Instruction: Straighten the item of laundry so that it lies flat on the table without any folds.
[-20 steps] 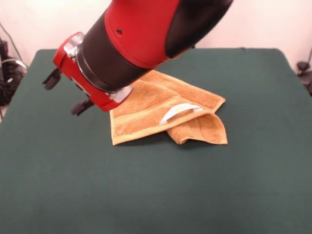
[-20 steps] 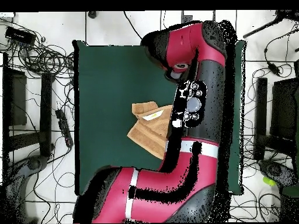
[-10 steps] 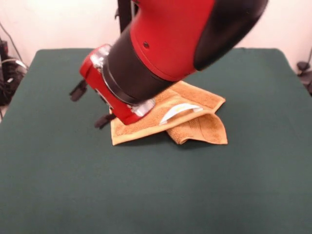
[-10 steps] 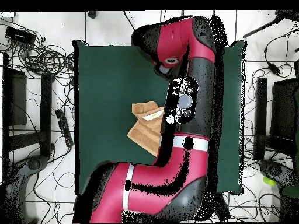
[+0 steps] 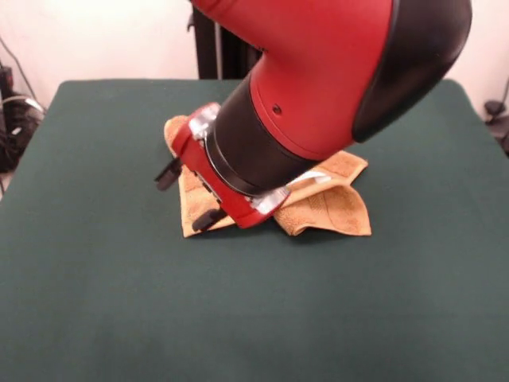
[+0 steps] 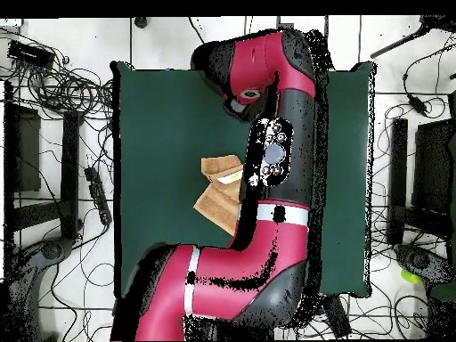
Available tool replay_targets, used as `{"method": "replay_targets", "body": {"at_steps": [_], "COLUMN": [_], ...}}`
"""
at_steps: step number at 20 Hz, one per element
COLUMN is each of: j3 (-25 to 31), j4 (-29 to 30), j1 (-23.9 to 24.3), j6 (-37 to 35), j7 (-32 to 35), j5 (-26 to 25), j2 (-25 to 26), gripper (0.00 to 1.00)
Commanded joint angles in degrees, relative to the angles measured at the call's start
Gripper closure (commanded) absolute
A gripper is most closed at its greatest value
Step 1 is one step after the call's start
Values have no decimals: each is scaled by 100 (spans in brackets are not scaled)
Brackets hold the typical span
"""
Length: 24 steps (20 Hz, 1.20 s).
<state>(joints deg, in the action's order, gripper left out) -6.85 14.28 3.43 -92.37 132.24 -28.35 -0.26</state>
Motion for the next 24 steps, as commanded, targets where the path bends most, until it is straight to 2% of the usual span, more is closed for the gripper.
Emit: {"method": "replay_targets", "body": {"at_steps": [1,9,15,19,24], "j3": [370,483,764,629,791], "j4": [157,129,169,74,165], "j1": [-203,-50,45,2,52], "j6": [-129,45,238,103,92], "j7": [1630,1652,1728,2086,2338], "j5": [262,408,840,956,1367], "j2": [250,338,410,484,521], "gripper": [0,0,0,0,0]}}
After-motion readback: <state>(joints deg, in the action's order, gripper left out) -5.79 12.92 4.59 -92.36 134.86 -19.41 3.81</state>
